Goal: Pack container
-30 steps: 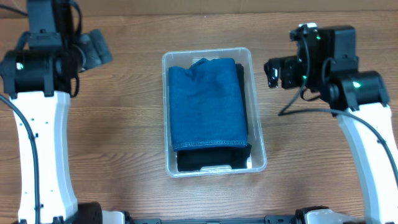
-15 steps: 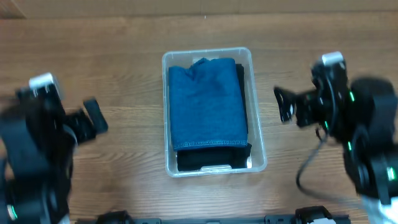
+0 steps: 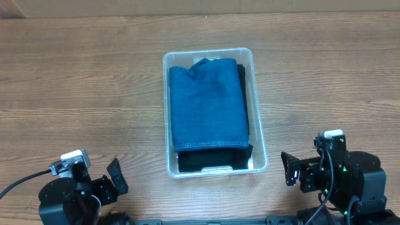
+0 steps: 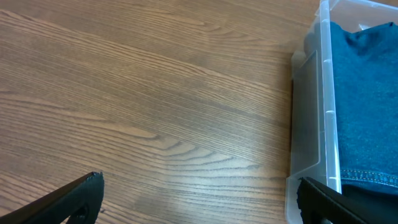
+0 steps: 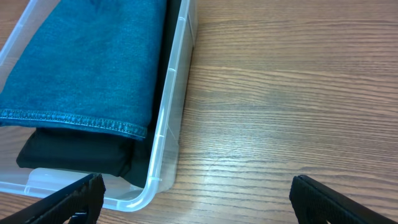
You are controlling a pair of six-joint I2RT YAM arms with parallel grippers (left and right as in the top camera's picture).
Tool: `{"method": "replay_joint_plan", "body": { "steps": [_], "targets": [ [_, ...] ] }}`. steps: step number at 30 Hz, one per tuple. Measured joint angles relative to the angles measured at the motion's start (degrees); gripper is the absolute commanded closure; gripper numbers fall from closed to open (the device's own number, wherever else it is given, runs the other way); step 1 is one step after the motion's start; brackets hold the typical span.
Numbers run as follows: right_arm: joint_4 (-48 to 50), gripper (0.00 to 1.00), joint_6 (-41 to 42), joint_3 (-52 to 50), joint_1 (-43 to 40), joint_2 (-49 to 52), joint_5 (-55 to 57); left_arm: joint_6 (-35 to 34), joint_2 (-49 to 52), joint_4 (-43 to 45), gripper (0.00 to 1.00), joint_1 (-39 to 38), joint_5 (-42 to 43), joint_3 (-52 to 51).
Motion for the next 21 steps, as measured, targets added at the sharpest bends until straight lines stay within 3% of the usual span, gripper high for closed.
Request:
{"method": "replay_joint_plan", "body": {
  "steps": [7,10,13,17,20,21],
  "targets": [
    [0.1,0.0,0.0,-0.3,-0.1,-6.6,0.9,0.0,0.0,0.0,0.0,0.0,0.0,0.0],
    [3.0,0.0,0.0,-3.2,-0.8,-19.0,1.1,0.0,0.0,0.0,0.0,0.0,0.0,0.0],
    [10.9,0.0,0.0,-13.7,-2.4,-28.6,1.1,0.0,0.0,0.0,0.0,0.0,0.0,-0.1],
    [38.7,0.0,-1.8,-29.8,-3.0,-28.6,1.4,0.0,0.0,0.0,0.0,0.0,0.0,-0.2],
    [65.8,0.0,-3.1,-46.5,-3.0,-28.6,4.7,0.0,0.0,0.0,0.0,0.0,0.0,-0.3],
    [63.1,0.0,-3.1,-49.0,-3.0,-28.6,5.4,0.0,0.0,0.0,0.0,0.0,0.0,-0.3]
  ]
}}
